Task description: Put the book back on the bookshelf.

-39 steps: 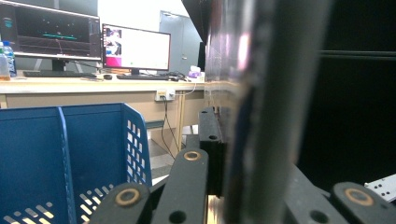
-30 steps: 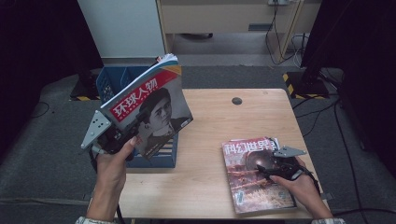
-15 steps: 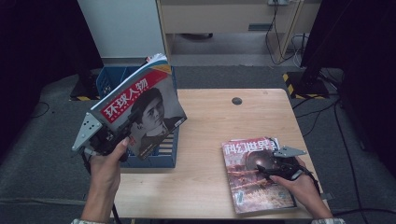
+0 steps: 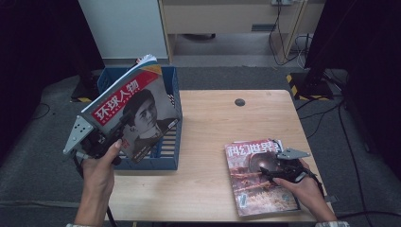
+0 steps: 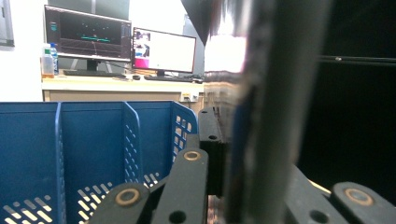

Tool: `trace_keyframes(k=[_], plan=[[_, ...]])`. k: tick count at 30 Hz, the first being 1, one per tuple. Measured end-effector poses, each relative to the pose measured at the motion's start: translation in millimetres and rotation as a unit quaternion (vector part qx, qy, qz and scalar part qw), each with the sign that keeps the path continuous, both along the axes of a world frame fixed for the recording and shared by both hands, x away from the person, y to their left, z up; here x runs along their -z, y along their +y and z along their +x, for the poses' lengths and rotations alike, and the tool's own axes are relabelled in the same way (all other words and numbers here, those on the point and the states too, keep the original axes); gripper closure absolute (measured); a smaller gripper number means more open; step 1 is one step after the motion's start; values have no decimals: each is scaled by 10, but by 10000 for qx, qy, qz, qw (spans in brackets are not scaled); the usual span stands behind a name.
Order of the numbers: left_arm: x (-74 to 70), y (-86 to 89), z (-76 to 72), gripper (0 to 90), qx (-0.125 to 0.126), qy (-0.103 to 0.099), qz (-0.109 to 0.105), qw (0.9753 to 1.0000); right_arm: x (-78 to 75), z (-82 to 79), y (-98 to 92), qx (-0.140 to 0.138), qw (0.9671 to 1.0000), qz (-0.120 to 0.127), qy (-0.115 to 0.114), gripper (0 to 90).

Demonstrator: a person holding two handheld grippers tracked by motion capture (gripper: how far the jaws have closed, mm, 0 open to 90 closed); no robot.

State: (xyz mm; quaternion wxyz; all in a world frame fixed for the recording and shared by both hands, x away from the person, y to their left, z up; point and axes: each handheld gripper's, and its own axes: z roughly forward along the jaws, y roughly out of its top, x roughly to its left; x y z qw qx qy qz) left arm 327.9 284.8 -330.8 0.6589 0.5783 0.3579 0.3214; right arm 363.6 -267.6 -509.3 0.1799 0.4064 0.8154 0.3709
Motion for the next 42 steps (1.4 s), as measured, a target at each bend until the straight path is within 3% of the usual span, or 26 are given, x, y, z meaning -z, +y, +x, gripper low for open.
trace_keyframes(k=[19,42], plan=[[9,152,-16,868,-179,36,47,9998,2,2,0,-3,10000,1,-12,129],[-10,542,-53,868,-503,56,-37,9987,14,-3,0,15,10000,51,-53,124]])
